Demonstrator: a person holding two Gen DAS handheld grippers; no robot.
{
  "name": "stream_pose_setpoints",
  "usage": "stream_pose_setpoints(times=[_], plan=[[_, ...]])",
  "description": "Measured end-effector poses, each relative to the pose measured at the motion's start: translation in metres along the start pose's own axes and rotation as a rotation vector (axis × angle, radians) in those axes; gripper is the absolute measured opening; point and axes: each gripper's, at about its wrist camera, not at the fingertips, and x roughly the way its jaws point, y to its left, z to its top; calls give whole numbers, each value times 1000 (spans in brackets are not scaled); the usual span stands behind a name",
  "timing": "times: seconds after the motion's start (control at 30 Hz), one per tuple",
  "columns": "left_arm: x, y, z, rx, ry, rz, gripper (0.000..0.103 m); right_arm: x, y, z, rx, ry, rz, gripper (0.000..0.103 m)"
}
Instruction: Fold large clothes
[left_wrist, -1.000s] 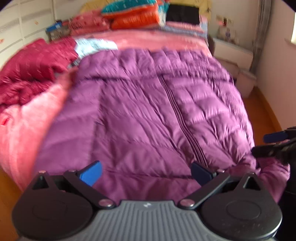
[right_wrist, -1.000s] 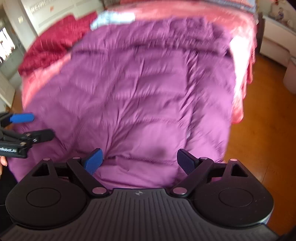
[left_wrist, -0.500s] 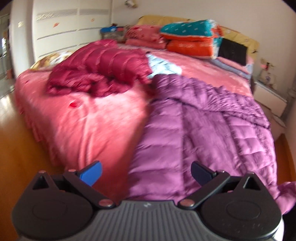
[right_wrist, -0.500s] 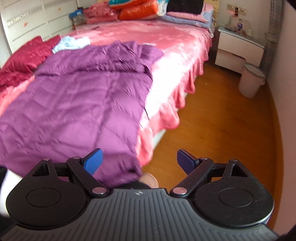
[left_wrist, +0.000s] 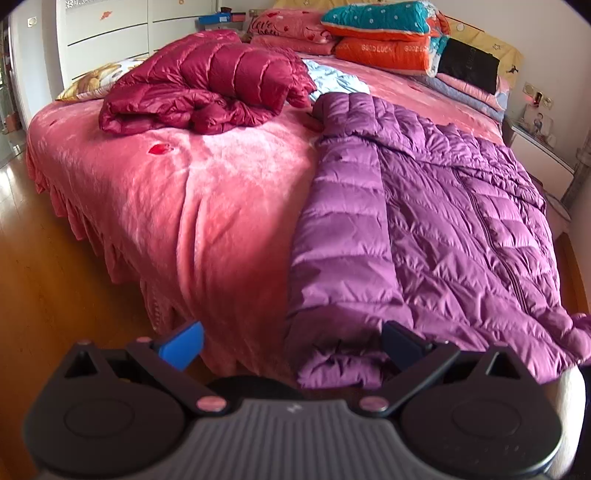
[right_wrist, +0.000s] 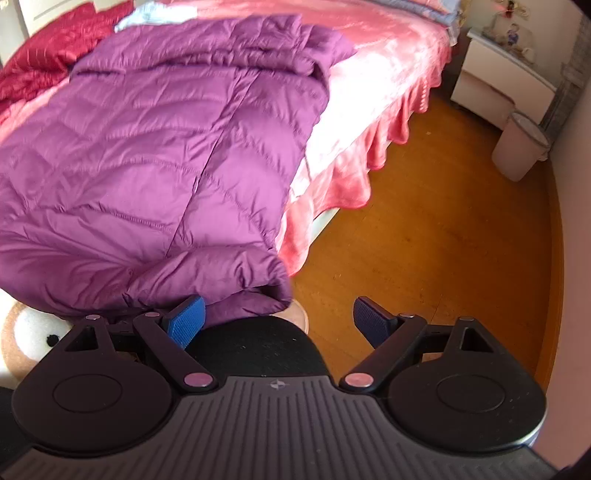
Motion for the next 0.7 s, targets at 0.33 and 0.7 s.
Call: stream_pose_setpoints(times=[0.33, 0.7], plan=[[15, -6, -11, 82, 100, -17, 102, 25, 16, 14, -51, 17, -23, 102], [50, -24, 5, 170, 106, 16, 87, 21, 9, 13, -1, -29, 26, 46]])
